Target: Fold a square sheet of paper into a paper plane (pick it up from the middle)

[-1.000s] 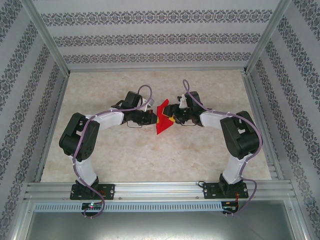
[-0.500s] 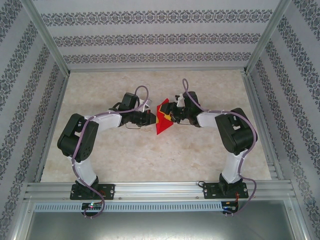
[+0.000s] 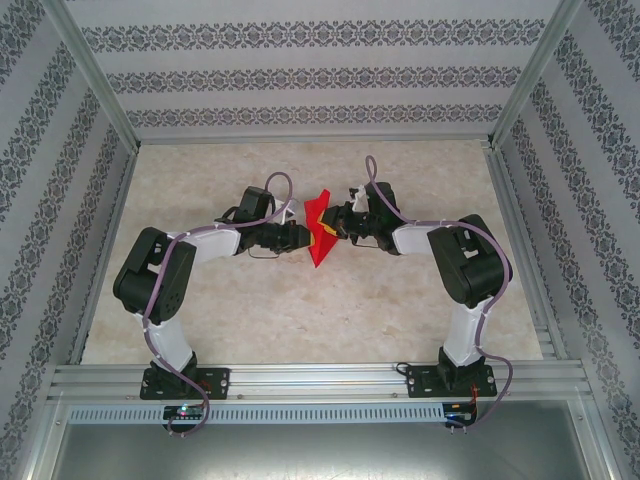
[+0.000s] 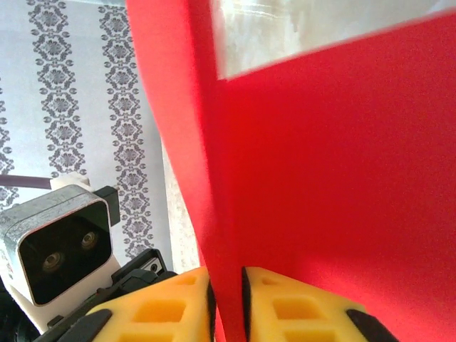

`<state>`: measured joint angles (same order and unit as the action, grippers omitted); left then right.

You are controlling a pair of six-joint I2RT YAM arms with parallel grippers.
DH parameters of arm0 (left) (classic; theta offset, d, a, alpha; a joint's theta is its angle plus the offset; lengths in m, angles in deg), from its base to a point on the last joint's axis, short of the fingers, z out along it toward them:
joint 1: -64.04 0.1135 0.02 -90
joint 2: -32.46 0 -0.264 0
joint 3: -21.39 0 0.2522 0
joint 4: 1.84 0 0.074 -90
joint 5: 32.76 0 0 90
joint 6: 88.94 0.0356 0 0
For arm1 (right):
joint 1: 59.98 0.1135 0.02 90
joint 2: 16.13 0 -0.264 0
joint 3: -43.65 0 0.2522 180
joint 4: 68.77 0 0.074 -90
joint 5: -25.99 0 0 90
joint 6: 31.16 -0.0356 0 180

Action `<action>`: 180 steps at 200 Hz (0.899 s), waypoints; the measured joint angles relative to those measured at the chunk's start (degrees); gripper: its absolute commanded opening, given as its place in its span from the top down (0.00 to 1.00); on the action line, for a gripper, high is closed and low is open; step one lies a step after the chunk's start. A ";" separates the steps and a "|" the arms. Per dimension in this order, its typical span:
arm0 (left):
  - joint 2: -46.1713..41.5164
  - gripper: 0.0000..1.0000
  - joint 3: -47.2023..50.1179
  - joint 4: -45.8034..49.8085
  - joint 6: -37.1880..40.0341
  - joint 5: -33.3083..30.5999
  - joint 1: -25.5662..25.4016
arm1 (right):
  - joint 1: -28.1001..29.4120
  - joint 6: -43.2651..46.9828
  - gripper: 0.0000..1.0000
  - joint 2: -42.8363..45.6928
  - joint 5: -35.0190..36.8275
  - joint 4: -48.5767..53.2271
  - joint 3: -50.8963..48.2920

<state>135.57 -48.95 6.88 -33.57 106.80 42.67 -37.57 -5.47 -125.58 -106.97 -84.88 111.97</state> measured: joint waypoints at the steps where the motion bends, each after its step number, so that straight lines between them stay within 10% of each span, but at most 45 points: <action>1: -0.02 0.78 0.00 0.00 0.02 0.00 0.02 | 0.00 0.02 0.87 -0.02 -0.02 0.00 0.00; 78: -8.04 0.32 0.44 3.37 -0.42 -1.86 0.37 | 0.37 -0.31 0.98 -0.09 -0.07 -0.39 0.02; 180: -18.21 0.23 9.68 2.40 -13.22 -7.65 0.31 | 1.03 -4.50 1.00 5.07 -0.90 -2.64 0.94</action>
<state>117.36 -39.27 9.28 -46.80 99.15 42.98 -36.54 -9.97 -120.51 -107.86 -87.53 112.91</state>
